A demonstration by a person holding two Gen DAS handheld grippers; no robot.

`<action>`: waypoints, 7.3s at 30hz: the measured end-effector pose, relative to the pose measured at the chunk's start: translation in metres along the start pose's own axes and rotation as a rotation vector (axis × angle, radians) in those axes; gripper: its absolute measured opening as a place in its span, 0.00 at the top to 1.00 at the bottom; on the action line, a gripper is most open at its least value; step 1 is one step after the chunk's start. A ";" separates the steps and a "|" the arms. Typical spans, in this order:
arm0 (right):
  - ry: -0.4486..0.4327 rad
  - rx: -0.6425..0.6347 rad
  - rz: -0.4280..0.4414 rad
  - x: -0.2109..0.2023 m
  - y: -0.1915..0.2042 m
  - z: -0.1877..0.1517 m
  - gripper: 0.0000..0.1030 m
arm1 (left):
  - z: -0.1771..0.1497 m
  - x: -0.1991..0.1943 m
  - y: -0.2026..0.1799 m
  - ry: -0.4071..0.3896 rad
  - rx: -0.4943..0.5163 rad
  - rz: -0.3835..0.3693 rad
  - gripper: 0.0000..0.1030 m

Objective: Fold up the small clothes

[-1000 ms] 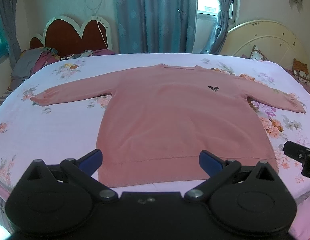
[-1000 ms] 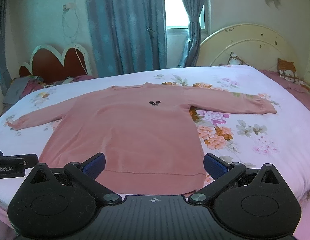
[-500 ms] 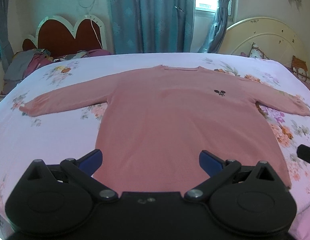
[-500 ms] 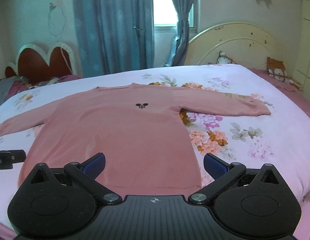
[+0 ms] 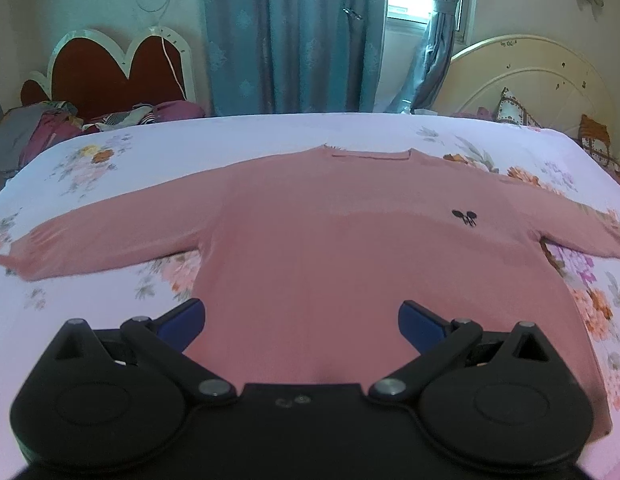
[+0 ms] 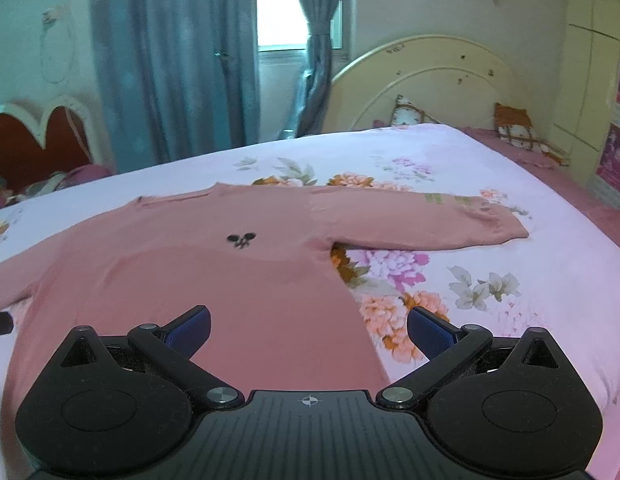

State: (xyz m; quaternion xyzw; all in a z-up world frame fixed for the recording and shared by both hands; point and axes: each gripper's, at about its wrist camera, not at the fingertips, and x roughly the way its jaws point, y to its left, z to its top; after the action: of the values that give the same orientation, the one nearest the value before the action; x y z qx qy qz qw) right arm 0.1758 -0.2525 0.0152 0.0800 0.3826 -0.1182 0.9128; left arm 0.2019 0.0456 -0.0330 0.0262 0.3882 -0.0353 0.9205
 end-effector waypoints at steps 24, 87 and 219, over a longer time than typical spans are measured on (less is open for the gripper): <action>0.030 0.115 -0.102 0.184 -0.170 0.072 0.00 | 0.056 0.117 -0.073 -0.002 -0.034 0.040 0.01; 0.079 -0.166 0.458 0.258 0.136 0.062 0.92 | 0.064 0.157 0.027 0.016 -0.120 0.009 0.19; 0.141 -0.394 0.296 0.282 0.145 0.030 0.68 | 0.072 0.199 0.037 0.065 -0.142 -0.029 0.27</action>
State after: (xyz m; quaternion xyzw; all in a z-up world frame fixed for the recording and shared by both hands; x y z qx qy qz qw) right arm 0.4277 -0.1641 -0.1582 -0.0361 0.4450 0.0994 0.8893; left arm 0.3950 0.0676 -0.1245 -0.0438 0.4199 -0.0203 0.9063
